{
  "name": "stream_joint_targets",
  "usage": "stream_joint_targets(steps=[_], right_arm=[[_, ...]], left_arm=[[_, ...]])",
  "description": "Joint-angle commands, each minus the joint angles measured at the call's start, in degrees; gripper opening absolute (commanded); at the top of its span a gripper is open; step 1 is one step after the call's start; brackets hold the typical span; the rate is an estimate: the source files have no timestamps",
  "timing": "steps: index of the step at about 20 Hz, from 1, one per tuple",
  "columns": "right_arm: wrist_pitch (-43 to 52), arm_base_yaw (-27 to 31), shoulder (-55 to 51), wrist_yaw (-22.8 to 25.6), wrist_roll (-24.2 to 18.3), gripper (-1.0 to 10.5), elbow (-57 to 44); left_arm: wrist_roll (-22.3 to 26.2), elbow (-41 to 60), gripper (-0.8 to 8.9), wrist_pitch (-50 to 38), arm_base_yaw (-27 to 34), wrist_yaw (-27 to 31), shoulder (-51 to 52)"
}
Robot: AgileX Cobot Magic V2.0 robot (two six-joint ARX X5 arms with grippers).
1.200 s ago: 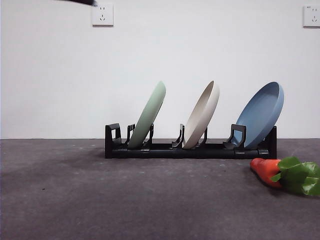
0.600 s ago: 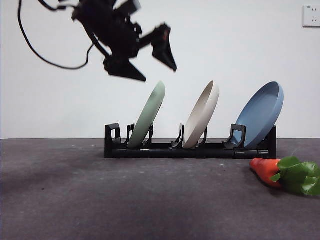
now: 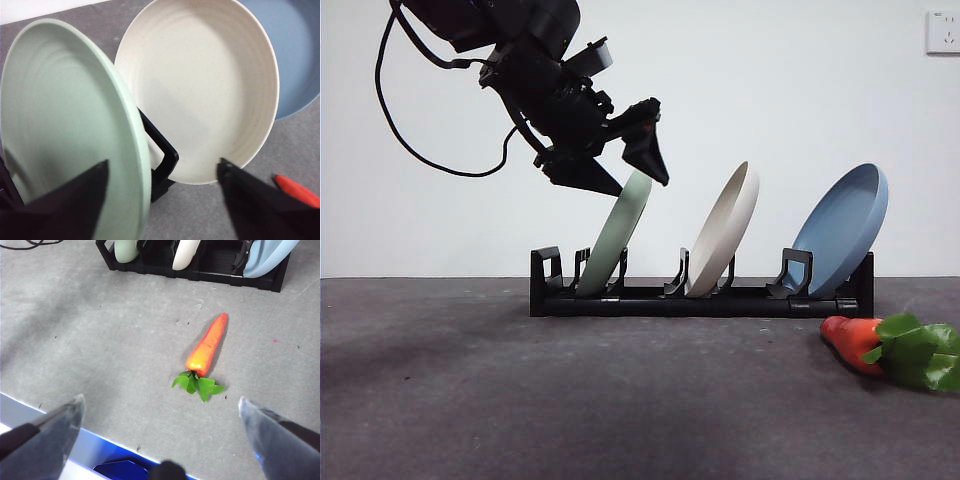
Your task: Take the green plate from the plate rack,put the plate on the table,take the carrot from the table,put the carrot in the plate
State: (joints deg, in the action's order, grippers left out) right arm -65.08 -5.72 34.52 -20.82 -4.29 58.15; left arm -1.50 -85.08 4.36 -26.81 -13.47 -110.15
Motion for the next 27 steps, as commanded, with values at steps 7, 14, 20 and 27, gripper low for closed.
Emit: stream_joint_targets(steps=[7,14,20,27], right_arm=[[0.3,-0.1,0.0,0.1,0.4,6.6,0.2],[0.3,-0.1,0.0,0.1,0.4,6.6,0.2],[0.3,-0.1,0.0,0.1,0.4,6.6,0.2],[0.3,-0.1,0.0,0.1,0.4,6.6,0.2]], left_arm=[[0.0,-0.2,-0.08,-0.1,-0.2,-0.7,-0.5],[0.0,-0.2,-0.08,-0.9,-0.1,-2.0,-0.2],[-0.2,-1.2,-0.08,-0.3,-0.1,-3.2,4.7],[0.3,-3.5,-0.08,9.3,-1.1,-4.8,15.3]])
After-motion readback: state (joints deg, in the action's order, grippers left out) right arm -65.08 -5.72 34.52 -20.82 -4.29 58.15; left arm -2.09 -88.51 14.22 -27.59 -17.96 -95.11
